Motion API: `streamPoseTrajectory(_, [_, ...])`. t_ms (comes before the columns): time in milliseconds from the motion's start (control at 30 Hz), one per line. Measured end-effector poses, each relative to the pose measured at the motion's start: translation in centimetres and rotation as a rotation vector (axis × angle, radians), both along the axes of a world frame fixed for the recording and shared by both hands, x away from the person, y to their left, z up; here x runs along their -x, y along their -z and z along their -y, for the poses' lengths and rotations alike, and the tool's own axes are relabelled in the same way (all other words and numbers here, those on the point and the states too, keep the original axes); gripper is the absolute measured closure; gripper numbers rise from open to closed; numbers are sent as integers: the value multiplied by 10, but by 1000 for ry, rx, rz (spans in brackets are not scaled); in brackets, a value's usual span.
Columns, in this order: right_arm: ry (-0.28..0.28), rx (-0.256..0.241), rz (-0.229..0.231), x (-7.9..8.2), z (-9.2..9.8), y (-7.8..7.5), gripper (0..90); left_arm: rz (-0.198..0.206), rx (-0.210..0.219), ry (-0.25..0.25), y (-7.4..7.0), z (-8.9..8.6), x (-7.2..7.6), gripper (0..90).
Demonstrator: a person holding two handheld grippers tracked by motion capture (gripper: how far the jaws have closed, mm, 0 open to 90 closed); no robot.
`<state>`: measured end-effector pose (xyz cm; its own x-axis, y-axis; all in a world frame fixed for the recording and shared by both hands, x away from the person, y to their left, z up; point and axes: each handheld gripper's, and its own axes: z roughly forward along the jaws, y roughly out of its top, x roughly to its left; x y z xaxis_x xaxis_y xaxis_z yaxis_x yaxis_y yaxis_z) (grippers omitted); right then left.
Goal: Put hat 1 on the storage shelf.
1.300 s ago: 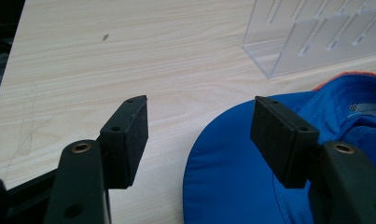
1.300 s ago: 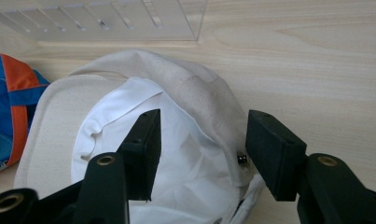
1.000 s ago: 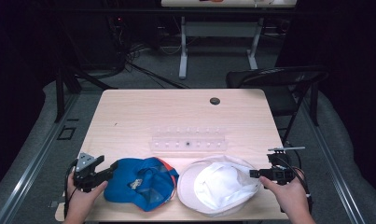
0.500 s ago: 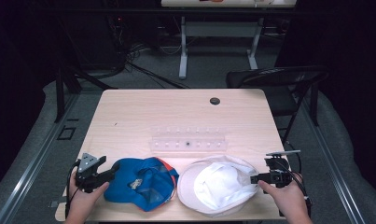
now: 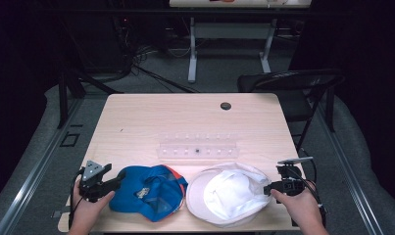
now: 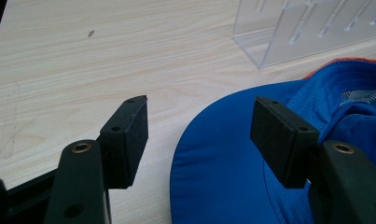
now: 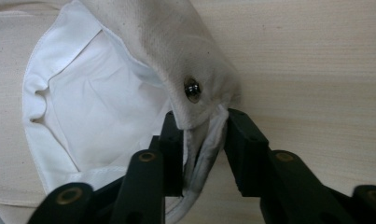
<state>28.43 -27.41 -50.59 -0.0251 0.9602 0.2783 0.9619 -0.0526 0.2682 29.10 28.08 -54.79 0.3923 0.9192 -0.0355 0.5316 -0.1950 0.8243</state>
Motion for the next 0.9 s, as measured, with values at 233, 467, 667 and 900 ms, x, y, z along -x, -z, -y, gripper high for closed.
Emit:
streamPoseTrajectory(233, [-18, 15, -30, -3, -6, -1, 797, -1, -2, 0, 0, 0, 0, 375])
streamPoseTrajectory(467, [-33, -20, -69, -9, -6, -5, 804, -5, -5, -2, 0, -1, 0, 375])
streamPoseTrajectory(667, [-47, -77, -70, -12, -7, -17, 806, -10, -10, -2, 0, -2, 0, 376])
streamPoseTrajectory(900, [-48, -187, -78, -16, -4, -27, 806, -5, -7, -3, 0, -2, 0, 376])
